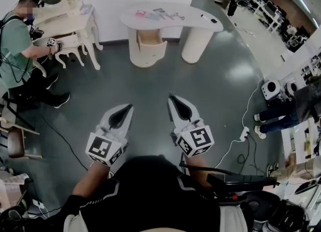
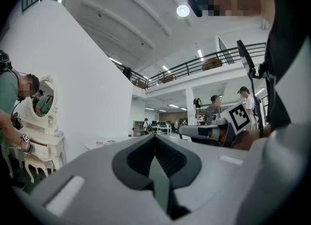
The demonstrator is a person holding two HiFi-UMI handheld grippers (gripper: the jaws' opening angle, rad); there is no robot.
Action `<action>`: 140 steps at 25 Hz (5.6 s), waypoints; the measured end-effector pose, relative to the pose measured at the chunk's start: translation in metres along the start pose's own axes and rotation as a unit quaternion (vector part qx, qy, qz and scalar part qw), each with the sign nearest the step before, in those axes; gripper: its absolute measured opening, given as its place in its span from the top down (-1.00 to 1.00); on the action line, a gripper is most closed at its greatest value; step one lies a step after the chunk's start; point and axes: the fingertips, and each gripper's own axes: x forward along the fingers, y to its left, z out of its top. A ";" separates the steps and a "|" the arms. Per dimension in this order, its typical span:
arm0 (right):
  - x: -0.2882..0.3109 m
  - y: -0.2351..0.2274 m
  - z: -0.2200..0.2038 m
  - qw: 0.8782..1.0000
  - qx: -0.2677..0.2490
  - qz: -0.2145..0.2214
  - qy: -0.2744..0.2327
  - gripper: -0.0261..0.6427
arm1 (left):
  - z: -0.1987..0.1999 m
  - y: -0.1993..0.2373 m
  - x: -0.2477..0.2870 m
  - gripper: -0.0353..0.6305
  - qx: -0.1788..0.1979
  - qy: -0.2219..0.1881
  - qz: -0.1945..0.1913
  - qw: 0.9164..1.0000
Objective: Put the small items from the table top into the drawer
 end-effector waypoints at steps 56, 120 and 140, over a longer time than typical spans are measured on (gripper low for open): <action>0.156 -0.133 0.012 0.999 0.023 0.021 -0.039 0.84 | 0.004 0.124 0.154 0.89 0.018 0.023 0.053 0.998; 0.456 -0.204 0.020 0.999 -0.024 -0.033 0.035 0.83 | -0.003 0.409 0.325 0.89 -0.033 -0.031 -0.041 0.998; 0.506 -0.281 0.020 1.000 0.003 -0.006 -0.002 0.84 | -0.001 0.437 0.394 0.89 -0.005 -0.004 0.003 1.000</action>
